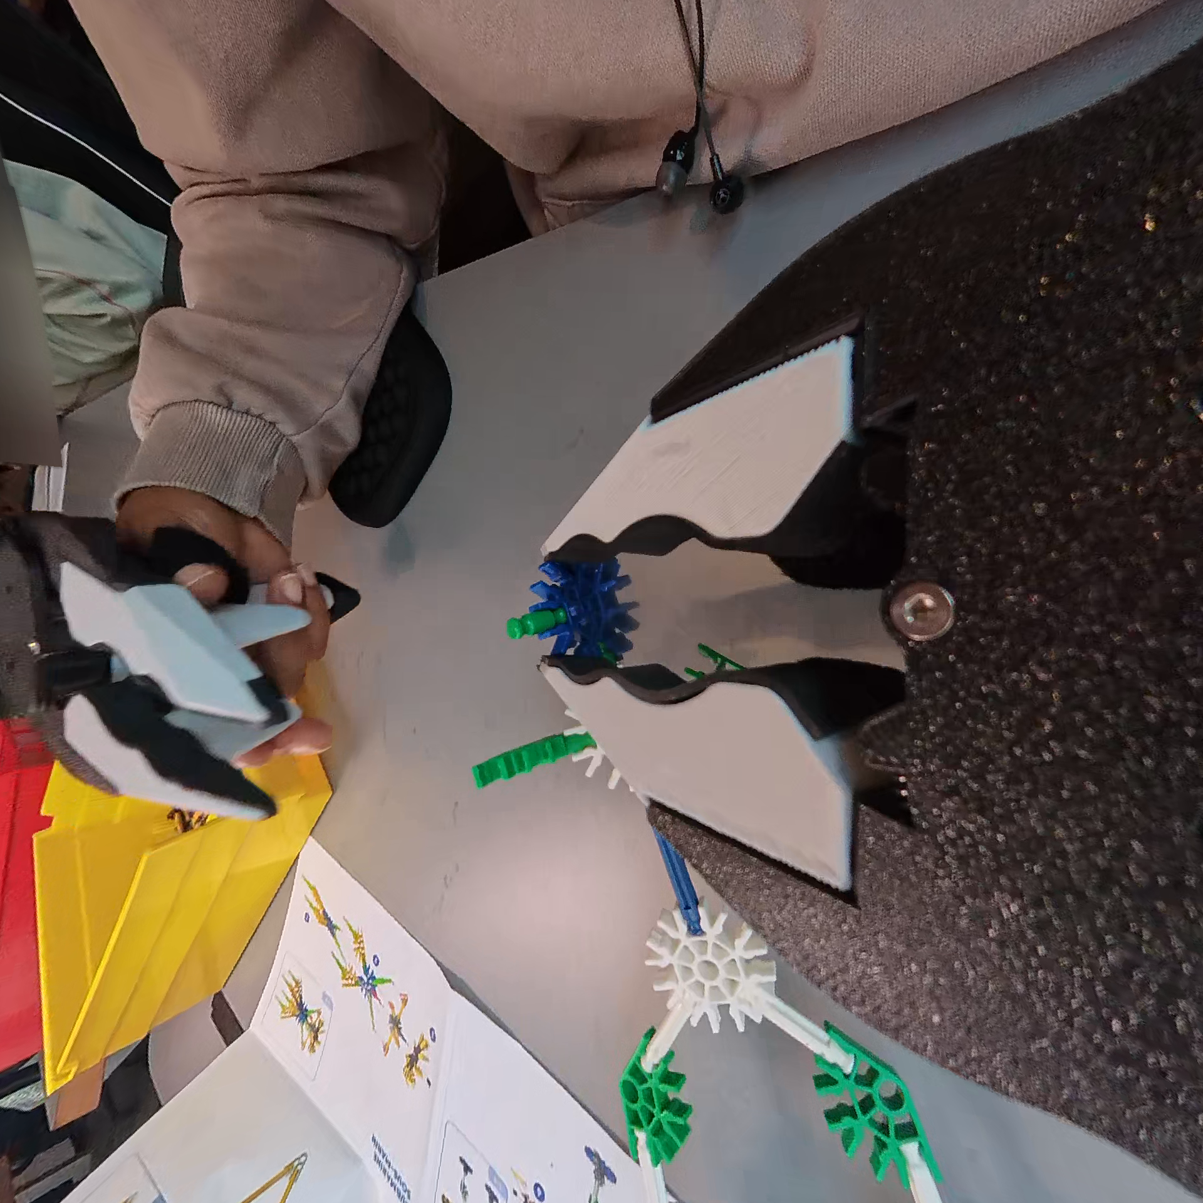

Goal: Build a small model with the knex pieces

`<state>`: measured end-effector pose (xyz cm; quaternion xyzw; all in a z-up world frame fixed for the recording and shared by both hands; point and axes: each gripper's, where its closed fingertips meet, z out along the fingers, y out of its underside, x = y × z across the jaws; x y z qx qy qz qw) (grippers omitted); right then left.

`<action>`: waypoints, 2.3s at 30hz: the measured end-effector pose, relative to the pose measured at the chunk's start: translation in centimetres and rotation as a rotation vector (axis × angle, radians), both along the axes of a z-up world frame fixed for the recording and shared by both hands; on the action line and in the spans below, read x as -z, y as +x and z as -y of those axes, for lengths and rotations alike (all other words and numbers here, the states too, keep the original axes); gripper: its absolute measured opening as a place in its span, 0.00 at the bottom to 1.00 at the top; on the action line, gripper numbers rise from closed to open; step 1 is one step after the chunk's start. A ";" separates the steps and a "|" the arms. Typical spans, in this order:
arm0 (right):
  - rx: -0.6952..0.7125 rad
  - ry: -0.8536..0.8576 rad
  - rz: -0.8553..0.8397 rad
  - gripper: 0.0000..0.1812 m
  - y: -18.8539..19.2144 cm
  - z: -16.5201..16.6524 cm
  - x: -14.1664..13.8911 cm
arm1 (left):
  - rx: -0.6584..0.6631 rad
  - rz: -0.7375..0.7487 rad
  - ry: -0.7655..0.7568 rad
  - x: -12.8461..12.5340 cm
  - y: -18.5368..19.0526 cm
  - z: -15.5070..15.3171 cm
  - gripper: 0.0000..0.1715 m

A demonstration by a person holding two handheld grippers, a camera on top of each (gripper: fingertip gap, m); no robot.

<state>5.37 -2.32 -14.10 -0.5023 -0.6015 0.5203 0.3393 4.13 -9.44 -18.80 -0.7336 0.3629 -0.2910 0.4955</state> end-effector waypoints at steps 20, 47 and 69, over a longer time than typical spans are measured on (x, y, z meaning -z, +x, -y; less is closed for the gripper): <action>-0.294 -0.448 0.164 0.04 -2.0 7.0 3.1 | -0.020 0.000 0.192 -2.6 -0.8 0.3 0.16; -0.284 -0.365 0.402 0.05 -0.8 7.3 6.6 | -0.012 -0.015 0.059 -0.9 -2.0 0.0 0.12; -0.186 -0.312 0.396 0.11 -1.7 6.2 7.2 | 0.006 -0.199 -0.027 3.3 -0.6 0.1 0.11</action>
